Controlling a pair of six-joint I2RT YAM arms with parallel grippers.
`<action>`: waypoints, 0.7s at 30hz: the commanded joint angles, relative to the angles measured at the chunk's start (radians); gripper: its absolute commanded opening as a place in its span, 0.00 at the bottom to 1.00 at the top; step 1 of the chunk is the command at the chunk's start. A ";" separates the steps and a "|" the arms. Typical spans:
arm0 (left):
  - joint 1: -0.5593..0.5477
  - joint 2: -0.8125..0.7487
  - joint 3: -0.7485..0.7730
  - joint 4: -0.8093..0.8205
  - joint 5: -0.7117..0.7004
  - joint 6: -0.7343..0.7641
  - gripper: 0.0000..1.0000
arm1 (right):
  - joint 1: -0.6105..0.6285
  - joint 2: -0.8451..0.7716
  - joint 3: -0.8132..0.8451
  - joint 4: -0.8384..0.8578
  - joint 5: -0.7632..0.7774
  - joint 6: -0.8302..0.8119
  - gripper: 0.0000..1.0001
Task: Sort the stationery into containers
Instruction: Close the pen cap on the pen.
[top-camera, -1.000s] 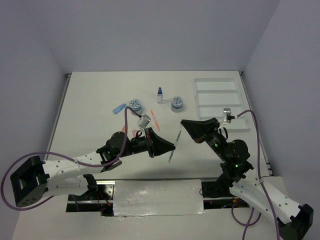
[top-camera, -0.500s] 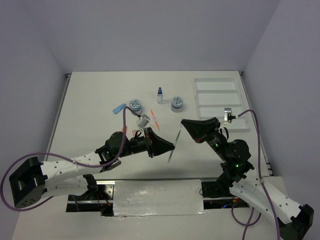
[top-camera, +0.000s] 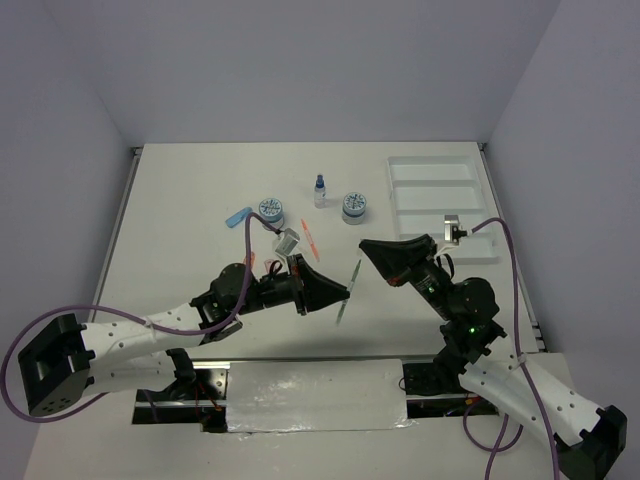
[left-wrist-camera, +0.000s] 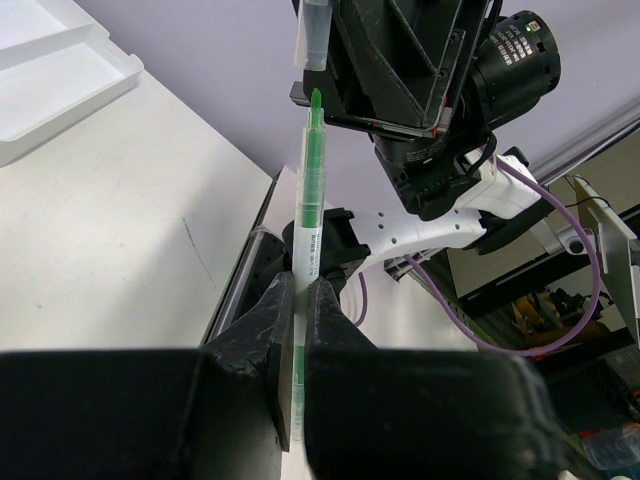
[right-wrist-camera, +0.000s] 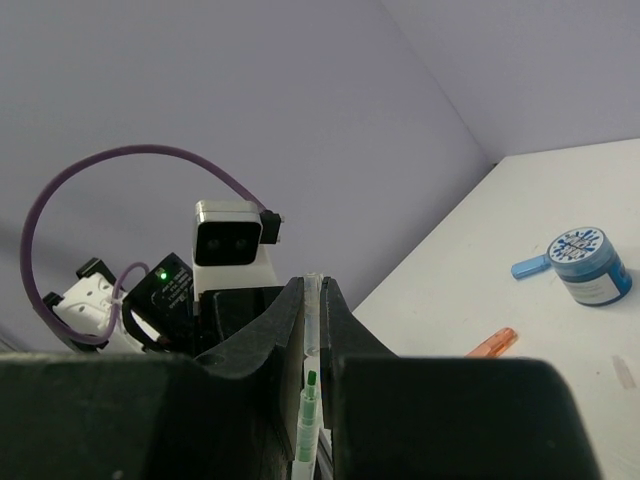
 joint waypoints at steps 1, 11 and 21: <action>0.001 -0.026 0.026 0.074 -0.009 0.013 0.00 | 0.012 0.005 -0.005 0.055 -0.010 0.001 0.00; 0.017 -0.042 0.016 0.066 -0.021 0.010 0.00 | 0.009 -0.009 -0.008 0.052 -0.014 0.012 0.00; 0.035 -0.029 0.010 0.074 0.001 0.003 0.00 | 0.009 0.010 0.010 0.050 -0.011 0.022 0.00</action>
